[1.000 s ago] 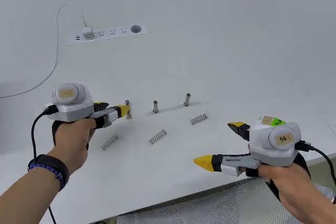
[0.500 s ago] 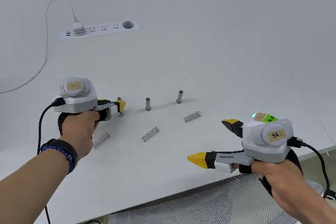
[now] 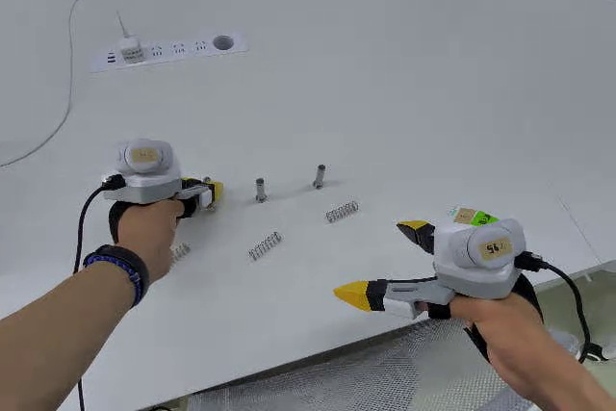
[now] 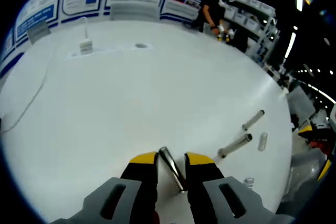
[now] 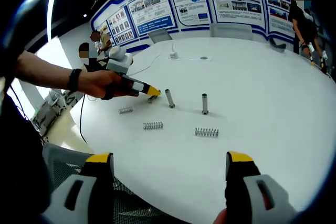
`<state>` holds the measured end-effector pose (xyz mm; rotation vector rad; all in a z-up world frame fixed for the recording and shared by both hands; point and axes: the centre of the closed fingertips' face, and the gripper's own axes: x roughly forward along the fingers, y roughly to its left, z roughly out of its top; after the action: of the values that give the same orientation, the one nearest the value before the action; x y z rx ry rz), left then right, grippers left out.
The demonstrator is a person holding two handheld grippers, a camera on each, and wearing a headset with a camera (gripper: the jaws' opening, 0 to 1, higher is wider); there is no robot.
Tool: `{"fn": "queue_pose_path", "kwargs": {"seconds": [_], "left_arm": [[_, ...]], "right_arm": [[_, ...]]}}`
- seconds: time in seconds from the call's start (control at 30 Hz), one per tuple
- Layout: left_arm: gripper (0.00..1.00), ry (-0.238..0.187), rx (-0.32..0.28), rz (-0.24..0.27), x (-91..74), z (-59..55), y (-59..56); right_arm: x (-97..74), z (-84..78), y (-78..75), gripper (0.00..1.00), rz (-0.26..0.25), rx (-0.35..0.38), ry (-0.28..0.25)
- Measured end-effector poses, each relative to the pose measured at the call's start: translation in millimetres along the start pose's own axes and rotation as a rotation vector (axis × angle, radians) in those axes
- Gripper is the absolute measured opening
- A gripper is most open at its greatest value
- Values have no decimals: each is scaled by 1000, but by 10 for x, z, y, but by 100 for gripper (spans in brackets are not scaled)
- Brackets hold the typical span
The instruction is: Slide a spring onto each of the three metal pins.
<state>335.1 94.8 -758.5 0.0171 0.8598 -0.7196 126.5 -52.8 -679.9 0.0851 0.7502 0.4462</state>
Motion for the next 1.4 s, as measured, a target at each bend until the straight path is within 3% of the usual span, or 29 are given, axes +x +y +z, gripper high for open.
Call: {"fn": "queue_pose_path", "kwargs": {"seconds": [0.3,0.57,0.8,0.97,1.23,1.33,1.4], "left_arm": [[13,-4,90,29,19,23,26],[10,26,158,35,16,11,50],[12,59,366,63,43,12,9],[11,53,388,87,50,42,31],[8,56,360,118,41,47,51],[8,75,326,105,12,30,54],[8,72,256,102,-24,5,67]], "right_arm": [[16,-7,15,89,12,5,4],[26,2,42,89,16,10,1],[31,-13,38,89,16,13,6],[40,7,39,89,17,18,3],[38,28,40,89,18,14,3],[32,36,33,89,17,13,3],[26,41,24,89,14,12,2]]}}
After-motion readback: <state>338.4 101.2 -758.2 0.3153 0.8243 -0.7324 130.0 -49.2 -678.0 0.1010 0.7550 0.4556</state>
